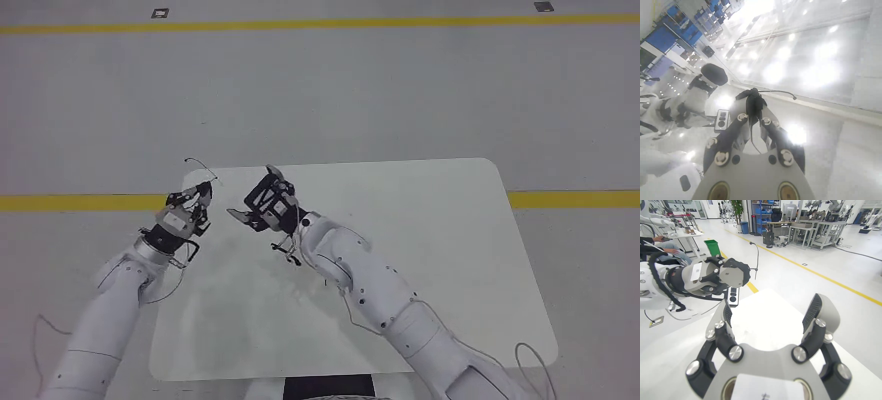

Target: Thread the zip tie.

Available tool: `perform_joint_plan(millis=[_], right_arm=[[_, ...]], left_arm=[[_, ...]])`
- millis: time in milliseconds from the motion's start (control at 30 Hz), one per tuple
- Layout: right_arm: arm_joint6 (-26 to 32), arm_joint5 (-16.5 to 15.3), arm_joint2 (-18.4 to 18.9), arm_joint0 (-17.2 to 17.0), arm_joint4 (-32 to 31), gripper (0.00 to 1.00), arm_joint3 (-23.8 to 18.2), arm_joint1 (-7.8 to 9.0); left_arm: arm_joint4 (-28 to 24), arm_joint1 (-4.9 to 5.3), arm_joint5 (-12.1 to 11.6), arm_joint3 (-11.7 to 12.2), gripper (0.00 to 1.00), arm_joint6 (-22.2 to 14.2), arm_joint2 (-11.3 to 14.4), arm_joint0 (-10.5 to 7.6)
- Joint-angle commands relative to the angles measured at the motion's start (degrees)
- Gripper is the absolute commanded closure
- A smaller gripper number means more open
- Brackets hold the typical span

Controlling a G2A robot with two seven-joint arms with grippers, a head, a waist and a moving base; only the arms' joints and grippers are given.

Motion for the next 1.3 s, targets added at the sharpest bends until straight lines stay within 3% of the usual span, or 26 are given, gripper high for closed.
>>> perform_joint_plan(millis=[0,100,167,267,567,1267], right_arm=[[-0.7,0.1,-0.4,0.4,0.3,0.0,0.6,-0.17],[-1.6,0.4,-1.1,1.3,0.6,0.03,1.8,-0.51],[-2.1,0.7,-1.5,1.9,0.5,0.51,2.4,-0.71],[-2.5,1.1,-2.1,2.7,0.3,0.63,3.4,-0.99],[-3.0,0.8,-3.4,3.9,0.4,0.74,5.8,-1.54],[-5.4,1.4,-4.7,5.7,0.5,0.8,8.6,-2.67]], left_arm=[[0.0,0.22,0.0,0.0,1.0,-0.3,0.6,0.1],[0.0,0.25,0.0,0.2,1.0,-1.0,1.0,0.0],[0.0,0.25,0.0,0.2,1.0,-1.0,1.0,0.0],[0.0,0.25,0.0,0.2,1.0,-1.0,1.0,0.0],[0.0,0.25,0.0,0.2,1.0,-1.0,1.0,0.0],[0.0,0.25,0.0,0.2,1.0,-1.0,1.0,0.0]])
